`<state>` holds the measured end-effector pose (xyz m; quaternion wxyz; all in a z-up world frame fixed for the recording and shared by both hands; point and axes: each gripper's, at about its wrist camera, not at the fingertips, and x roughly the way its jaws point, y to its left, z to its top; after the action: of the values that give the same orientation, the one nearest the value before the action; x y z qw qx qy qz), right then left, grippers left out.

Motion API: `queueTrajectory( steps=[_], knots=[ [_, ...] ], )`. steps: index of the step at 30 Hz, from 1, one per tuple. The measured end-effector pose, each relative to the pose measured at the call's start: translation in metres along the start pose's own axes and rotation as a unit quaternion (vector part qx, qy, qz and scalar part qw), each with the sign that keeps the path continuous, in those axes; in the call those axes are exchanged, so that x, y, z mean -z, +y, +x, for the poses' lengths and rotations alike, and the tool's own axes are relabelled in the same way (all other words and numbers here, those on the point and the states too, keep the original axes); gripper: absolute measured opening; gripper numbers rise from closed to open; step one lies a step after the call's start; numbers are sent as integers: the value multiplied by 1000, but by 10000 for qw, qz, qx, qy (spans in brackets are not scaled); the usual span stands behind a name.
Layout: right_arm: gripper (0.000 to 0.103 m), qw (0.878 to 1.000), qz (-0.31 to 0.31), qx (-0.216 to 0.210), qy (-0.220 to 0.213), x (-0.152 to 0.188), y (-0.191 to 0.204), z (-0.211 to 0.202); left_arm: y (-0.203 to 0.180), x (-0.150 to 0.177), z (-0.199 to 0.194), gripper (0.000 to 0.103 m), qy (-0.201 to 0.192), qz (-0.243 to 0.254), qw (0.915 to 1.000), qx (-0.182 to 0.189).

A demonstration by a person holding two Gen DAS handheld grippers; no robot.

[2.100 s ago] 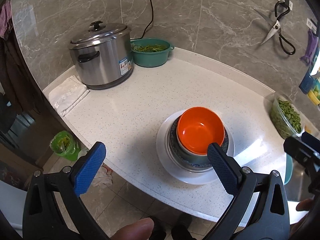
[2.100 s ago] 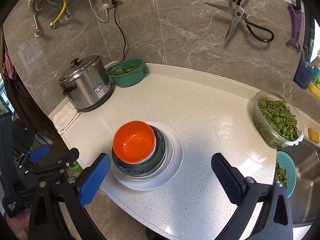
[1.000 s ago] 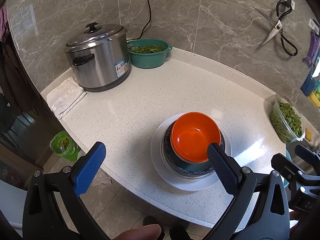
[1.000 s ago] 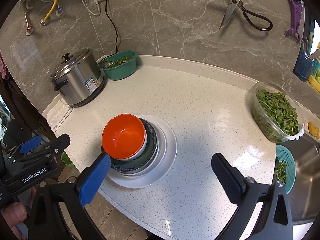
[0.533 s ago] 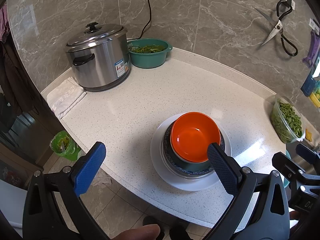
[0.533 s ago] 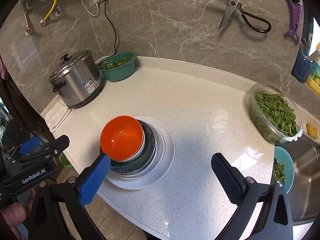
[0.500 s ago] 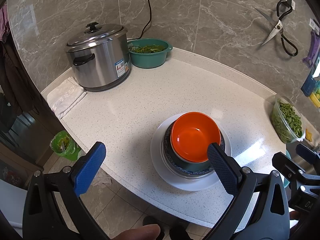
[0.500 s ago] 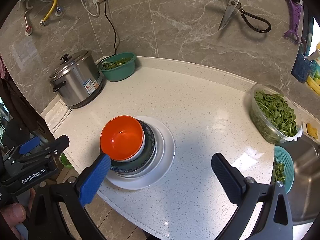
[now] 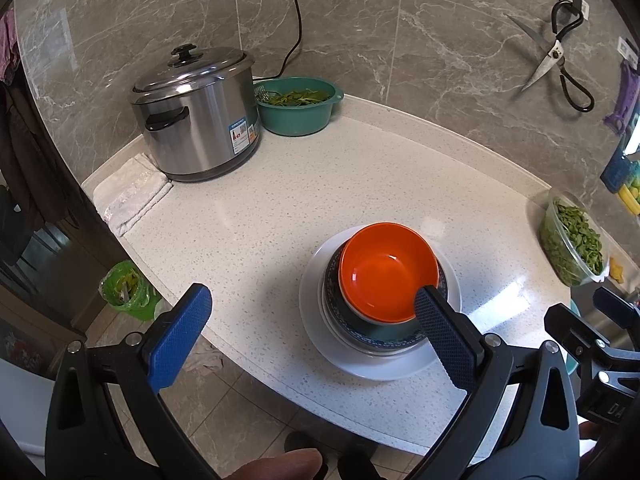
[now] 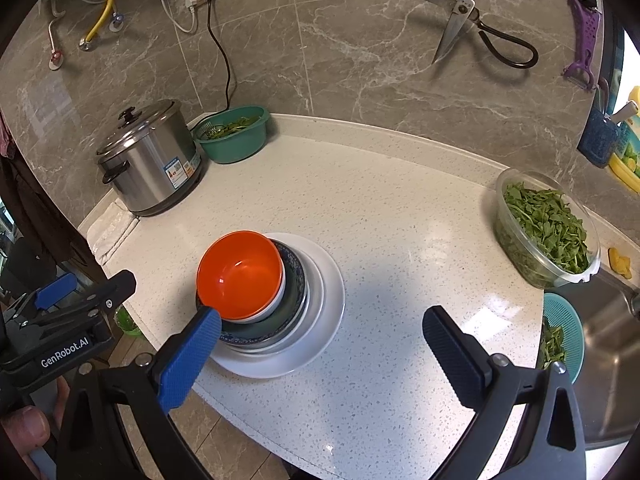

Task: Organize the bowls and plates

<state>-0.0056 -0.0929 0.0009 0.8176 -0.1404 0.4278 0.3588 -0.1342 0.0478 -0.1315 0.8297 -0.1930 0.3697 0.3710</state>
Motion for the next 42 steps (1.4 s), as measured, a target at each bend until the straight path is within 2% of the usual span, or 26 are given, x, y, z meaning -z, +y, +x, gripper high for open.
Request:
queueTrajectory(
  steps=[42],
  knots=[
    [103,9999,-109,-96,48,-2,6,1,-2,-2,-1,103,-52,1,10000,-85]
  ],
)
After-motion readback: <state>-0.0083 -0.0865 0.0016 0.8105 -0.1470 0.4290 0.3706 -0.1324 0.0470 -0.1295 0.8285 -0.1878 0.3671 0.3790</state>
